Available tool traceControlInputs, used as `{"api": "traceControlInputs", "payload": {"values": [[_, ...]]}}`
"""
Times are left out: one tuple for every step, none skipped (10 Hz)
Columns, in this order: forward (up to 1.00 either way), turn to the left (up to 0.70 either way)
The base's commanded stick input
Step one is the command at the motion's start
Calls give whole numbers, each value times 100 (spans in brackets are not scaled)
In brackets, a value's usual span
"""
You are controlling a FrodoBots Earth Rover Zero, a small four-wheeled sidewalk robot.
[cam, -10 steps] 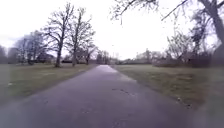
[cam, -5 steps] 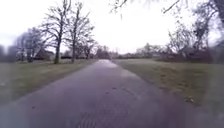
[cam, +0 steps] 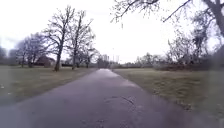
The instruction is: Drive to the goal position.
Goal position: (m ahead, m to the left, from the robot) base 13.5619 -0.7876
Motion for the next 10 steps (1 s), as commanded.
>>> {"api": "traceControlInputs", "payload": {"values": [[100, 0], [100, 0], [100, 0], [100, 0], [100, 0], [100, 0], [100, 0], [100, 0], [100, 0], [100, 0]]}}
